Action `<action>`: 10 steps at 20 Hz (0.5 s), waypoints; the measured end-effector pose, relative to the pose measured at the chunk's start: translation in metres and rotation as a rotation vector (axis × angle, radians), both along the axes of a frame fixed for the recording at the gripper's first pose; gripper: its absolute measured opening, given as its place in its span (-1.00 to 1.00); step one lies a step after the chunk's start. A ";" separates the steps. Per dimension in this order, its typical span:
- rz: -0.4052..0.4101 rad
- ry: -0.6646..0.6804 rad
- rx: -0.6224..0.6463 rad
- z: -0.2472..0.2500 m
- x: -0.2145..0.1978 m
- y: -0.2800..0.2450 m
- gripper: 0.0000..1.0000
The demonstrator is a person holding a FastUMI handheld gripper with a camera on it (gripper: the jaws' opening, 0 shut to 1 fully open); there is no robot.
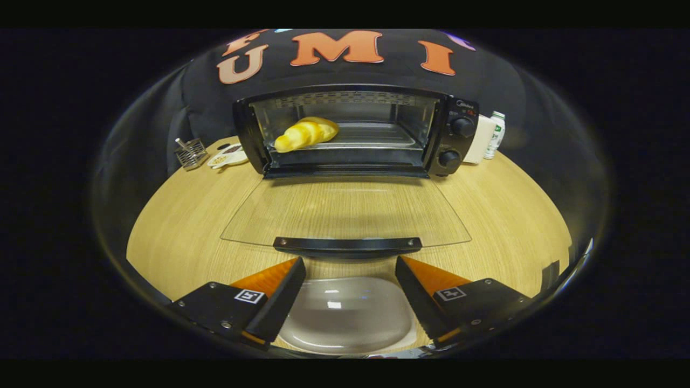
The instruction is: Open the toaster oven, put the food inside, and close the toaster oven door.
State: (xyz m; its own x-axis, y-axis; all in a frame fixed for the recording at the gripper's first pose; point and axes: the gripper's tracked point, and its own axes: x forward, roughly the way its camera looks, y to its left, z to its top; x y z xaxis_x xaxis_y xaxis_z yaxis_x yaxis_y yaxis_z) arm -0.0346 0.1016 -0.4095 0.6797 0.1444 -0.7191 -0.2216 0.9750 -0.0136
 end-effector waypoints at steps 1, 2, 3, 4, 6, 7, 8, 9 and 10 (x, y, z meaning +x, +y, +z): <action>-0.007 -0.002 -0.004 0.000 0.003 0.000 0.99; -0.012 -0.008 -0.003 0.001 0.005 0.000 0.99; -0.013 -0.004 -0.004 0.000 0.006 0.000 0.99; -0.018 -0.006 -0.001 0.002 0.005 0.000 0.99; -0.027 -0.020 0.008 0.008 0.006 0.001 0.99; -0.029 -0.029 0.012 0.013 0.006 0.001 0.99; -0.029 -0.039 0.014 0.016 0.007 0.001 0.99; -0.031 -0.051 0.020 0.023 0.009 0.001 0.99; -0.032 -0.065 0.027 0.032 0.010 0.001 0.98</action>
State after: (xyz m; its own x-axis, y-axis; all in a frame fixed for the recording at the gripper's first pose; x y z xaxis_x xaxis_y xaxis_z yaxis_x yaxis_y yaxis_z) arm -0.0245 0.1024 -0.3779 0.7291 0.1408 -0.6698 -0.1900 0.9818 -0.0004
